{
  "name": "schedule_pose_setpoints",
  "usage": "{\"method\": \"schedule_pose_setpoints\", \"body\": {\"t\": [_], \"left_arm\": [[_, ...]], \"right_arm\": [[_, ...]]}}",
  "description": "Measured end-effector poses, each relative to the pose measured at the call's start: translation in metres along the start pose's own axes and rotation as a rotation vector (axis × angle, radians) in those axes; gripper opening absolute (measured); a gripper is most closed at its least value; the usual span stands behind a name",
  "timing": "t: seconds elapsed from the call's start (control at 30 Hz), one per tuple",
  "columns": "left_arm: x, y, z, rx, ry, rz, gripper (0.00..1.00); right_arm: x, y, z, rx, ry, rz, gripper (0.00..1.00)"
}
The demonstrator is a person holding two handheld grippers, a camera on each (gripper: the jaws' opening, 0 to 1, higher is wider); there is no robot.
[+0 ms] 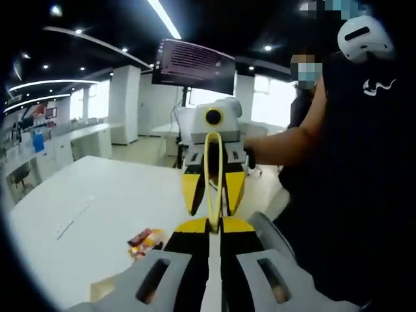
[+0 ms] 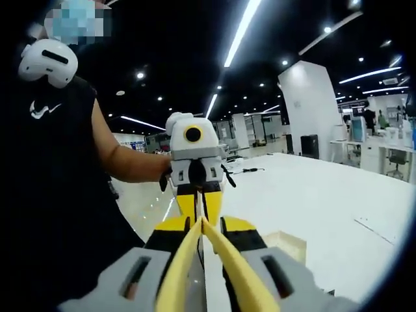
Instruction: Place the target food into the container with the food tongs after gripping and lifting it, then release it inside without dropping or visibly crushing the food.
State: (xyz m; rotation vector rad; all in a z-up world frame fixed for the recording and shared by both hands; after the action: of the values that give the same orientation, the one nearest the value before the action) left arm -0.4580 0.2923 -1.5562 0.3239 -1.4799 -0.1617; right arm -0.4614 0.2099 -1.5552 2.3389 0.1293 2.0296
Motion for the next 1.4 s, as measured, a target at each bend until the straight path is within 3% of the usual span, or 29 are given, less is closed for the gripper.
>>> {"method": "schedule_pose_setpoints", "body": {"t": [0.4,0.67,0.97,1.07,1.4], "left_arm": [[-0.003,-0.002,0.002,-0.003,-0.008,-0.025,0.0],[-0.003,-0.003,0.0,0.023,-0.014,0.002,0.03],[-0.002,-0.004,-0.007,0.082,-0.052,0.046,0.14],[-0.004,-0.002,-0.012,0.12,-0.053,0.035,0.21],[-0.018,0.022,-0.034,0.277,0.002,0.095,0.75]], "right_arm": [[-0.004,-0.001,-0.002,0.011,-0.004,-0.023,0.16],[-0.003,0.002,0.001,-0.013,-0.038,-0.018,0.16],[-0.003,0.007,0.005,-0.059,-0.05,-0.018,0.2],[-0.001,0.009,0.007,-0.074,-0.035,-0.013,0.21],[-0.005,0.025,0.022,-0.165,0.011,-0.064,0.24]]}}
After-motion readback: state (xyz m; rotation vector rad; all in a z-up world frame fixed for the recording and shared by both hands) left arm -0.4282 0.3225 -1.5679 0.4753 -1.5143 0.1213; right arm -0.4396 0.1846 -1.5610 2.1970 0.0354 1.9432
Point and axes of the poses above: the point that each gripper's makers call its tool centre point, and the gripper's own axes: y roughly backward along the fingers, z roughly to its right, x roughly out of its top, the point moved 5 cm from there along y, roughly backward along the fingers, and after that the axes turned 7 degrees about x, right-handed, at the moved point
